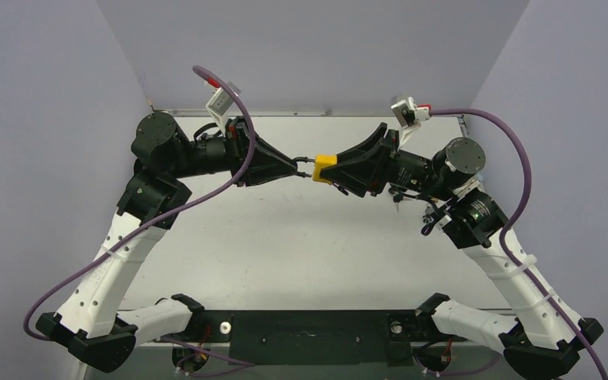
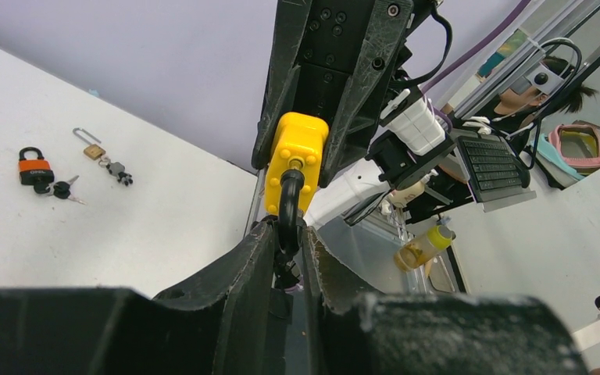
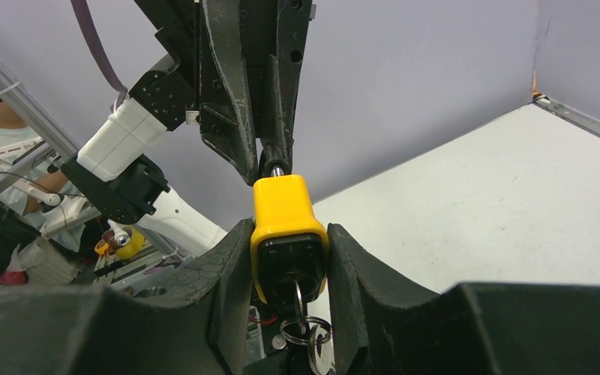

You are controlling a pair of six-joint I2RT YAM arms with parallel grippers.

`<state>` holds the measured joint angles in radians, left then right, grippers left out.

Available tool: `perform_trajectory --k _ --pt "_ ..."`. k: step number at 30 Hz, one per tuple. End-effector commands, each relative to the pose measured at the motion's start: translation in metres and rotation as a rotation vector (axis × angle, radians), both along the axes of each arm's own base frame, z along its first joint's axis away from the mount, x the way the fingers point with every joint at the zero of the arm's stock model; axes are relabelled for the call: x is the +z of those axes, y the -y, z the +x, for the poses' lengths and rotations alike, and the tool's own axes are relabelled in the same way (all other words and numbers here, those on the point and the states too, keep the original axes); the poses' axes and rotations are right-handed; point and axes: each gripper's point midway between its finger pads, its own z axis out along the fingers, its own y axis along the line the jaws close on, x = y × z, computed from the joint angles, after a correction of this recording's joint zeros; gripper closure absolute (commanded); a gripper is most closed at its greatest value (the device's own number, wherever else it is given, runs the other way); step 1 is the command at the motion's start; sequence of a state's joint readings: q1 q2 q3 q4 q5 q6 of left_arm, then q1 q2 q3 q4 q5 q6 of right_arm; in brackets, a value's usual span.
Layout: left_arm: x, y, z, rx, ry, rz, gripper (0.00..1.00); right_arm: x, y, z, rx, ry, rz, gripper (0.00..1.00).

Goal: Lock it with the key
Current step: Lock the lock.

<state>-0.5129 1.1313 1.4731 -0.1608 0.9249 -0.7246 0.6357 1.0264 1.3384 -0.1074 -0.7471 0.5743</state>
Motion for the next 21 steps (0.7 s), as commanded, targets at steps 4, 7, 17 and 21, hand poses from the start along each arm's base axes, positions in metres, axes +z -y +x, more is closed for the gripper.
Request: perform_trajectory --k 4,7,17,21 --pt "0.013 -0.004 -0.003 -0.002 0.070 -0.038 0.82 0.023 0.005 -0.006 -0.010 0.056 0.058 1.00" --pt "0.012 -0.003 -0.002 -0.002 0.069 -0.040 0.85 0.022 0.005 -0.006 -0.011 0.052 0.056 1.00" --pt "0.001 0.002 0.007 0.005 0.037 -0.040 0.99 0.023 -0.001 -0.005 0.008 0.020 0.074 1.00" --pt "-0.003 0.003 0.011 0.011 0.021 -0.041 1.00 0.022 -0.008 0.001 0.007 -0.018 0.080 1.00"
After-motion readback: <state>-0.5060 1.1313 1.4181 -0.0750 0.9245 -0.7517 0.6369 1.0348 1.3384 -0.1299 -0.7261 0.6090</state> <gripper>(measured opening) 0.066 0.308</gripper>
